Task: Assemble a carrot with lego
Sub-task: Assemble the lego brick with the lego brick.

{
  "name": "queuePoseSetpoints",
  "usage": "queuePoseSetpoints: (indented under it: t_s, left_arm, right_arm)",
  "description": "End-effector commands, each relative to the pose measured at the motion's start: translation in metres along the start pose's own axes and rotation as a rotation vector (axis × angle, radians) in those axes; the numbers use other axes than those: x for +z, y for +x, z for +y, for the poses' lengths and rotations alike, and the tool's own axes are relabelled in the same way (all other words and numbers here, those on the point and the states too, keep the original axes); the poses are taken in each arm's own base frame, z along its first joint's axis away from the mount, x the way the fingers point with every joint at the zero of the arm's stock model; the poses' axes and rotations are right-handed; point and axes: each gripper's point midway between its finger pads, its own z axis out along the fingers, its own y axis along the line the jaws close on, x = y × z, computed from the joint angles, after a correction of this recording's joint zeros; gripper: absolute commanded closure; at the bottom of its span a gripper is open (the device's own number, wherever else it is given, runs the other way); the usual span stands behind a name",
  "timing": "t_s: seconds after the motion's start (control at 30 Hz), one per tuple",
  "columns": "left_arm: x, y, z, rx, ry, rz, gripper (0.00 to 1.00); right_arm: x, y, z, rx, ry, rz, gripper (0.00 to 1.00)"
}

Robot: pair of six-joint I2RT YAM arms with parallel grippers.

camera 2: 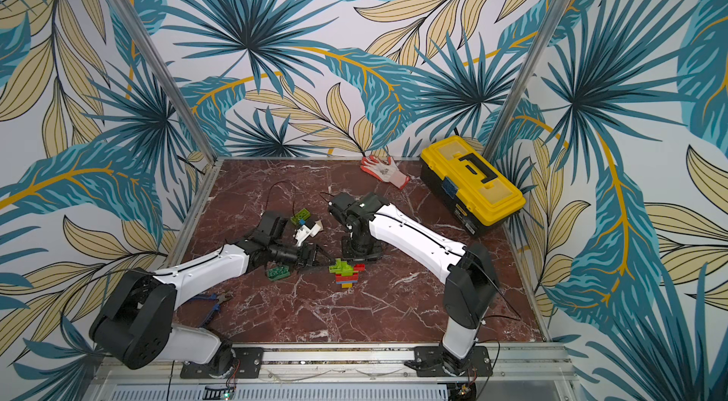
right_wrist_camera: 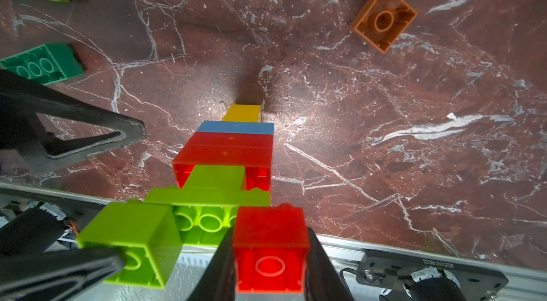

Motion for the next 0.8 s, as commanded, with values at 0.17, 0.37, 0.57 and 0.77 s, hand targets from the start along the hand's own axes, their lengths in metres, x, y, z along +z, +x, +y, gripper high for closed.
queuePoseSetpoints:
  t_s: [0.17,0.37,0.57,0.77]
  left_arm:
    - [0.005,0.008,0.016,-0.037,-0.050,0.026,0.15]
    - [0.007,0.010,0.023,-0.047,-0.079,0.038,0.15]
    - [0.006,0.018,0.035,-0.087,-0.128,0.056,0.16]
    - [0.004,0.023,0.045,-0.118,-0.187,0.069,0.19]
  right_arm:
    - [0.038,0.020,-0.003,-0.070,0.153,0.120,0.74]
    - [0.043,0.021,-0.001,-0.083,0.165,0.134,0.75]
    - [0.051,0.026,0.000,-0.086,0.155,0.150,0.75]
    - [0.053,0.025,0.002,-0.111,0.163,0.171,0.75]
